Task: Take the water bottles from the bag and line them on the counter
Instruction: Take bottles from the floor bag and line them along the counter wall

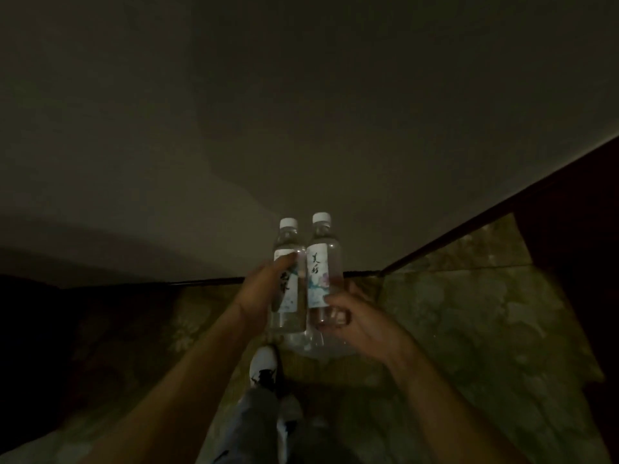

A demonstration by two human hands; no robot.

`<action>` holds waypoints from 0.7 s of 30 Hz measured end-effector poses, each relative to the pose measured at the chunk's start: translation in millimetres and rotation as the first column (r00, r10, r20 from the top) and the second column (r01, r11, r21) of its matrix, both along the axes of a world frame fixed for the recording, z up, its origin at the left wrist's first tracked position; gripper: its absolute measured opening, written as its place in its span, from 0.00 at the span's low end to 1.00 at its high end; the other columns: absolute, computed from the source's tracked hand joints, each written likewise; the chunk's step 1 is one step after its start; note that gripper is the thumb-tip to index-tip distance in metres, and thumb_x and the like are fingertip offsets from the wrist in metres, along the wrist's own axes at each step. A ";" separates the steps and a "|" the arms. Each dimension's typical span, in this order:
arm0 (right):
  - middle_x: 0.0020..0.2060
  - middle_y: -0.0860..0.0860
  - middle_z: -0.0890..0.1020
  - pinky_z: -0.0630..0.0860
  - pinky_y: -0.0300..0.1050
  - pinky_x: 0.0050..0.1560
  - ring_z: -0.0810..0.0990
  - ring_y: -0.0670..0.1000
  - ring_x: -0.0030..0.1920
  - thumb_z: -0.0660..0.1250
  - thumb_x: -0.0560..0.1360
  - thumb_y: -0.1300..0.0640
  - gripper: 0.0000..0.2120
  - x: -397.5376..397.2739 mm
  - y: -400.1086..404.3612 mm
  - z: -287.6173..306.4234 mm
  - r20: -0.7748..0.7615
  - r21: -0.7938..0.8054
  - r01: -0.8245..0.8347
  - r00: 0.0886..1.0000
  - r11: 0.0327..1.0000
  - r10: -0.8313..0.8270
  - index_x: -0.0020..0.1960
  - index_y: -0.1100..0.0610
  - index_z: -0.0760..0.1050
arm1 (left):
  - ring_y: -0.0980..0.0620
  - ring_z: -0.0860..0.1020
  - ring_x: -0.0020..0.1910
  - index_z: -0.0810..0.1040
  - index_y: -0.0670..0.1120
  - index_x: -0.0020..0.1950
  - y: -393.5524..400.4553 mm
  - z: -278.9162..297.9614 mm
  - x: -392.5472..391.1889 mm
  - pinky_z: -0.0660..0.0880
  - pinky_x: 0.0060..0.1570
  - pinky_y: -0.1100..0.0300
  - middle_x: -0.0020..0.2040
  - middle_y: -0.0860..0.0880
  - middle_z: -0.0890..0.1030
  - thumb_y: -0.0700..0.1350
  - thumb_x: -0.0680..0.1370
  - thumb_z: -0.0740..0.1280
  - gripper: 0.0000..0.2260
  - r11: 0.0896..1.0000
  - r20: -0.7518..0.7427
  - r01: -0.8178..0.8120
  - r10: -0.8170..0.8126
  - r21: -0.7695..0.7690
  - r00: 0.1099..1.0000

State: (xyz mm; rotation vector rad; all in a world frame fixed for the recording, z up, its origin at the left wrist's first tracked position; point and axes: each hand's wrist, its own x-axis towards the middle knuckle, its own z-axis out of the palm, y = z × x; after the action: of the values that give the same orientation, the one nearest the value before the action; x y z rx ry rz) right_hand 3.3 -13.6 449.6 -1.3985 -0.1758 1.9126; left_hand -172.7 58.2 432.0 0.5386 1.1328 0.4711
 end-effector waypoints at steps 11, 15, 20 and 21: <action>0.56 0.49 0.81 0.78 0.46 0.56 0.80 0.48 0.56 0.75 0.69 0.57 0.29 -55.0 23.1 109.3 0.475 0.223 -0.500 0.805 0.837 0.354 0.67 0.52 0.69 | 0.44 0.84 0.52 0.78 0.47 0.62 -31.3 113.4 -65.4 0.81 0.51 0.44 0.55 0.43 0.85 0.50 0.76 0.71 0.17 0.902 -0.045 -0.148 0.182 0.406 0.982; 0.50 0.47 0.80 0.76 0.41 0.52 0.78 0.45 0.51 0.74 0.69 0.66 0.21 -85.1 27.5 142.7 0.512 0.299 -0.541 0.786 0.786 0.347 0.57 0.52 0.71 | 0.48 0.84 0.53 0.78 0.50 0.62 -52.3 152.0 -96.1 0.80 0.53 0.47 0.54 0.47 0.85 0.49 0.77 0.70 0.15 0.822 -0.038 -0.186 0.245 0.538 0.969; 0.53 0.54 0.82 0.75 0.54 0.64 0.80 0.54 0.57 0.73 0.66 0.71 0.25 -137.2 35.0 179.5 0.498 0.386 -0.562 0.795 0.732 0.347 0.60 0.58 0.72 | 0.46 0.83 0.55 0.77 0.50 0.63 -64.2 200.0 -145.7 0.79 0.54 0.46 0.55 0.46 0.84 0.48 0.73 0.71 0.19 0.725 0.013 -0.249 0.315 0.642 0.949; 0.53 0.55 0.82 0.75 0.54 0.63 0.80 0.55 0.57 0.73 0.66 0.72 0.25 -149.5 37.5 188.0 0.498 0.404 -0.574 0.791 0.712 0.355 0.60 0.57 0.72 | 0.45 0.83 0.55 0.76 0.50 0.64 -65.7 208.7 -157.3 0.79 0.54 0.46 0.56 0.46 0.84 0.48 0.74 0.71 0.19 0.708 0.022 -0.260 0.327 0.656 0.945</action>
State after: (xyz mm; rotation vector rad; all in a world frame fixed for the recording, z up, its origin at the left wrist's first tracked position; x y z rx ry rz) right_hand -146.2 23.9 637.6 -1.3858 -1.2949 1.7245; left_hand -330.0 -7.5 640.7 1.0054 1.1373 1.1623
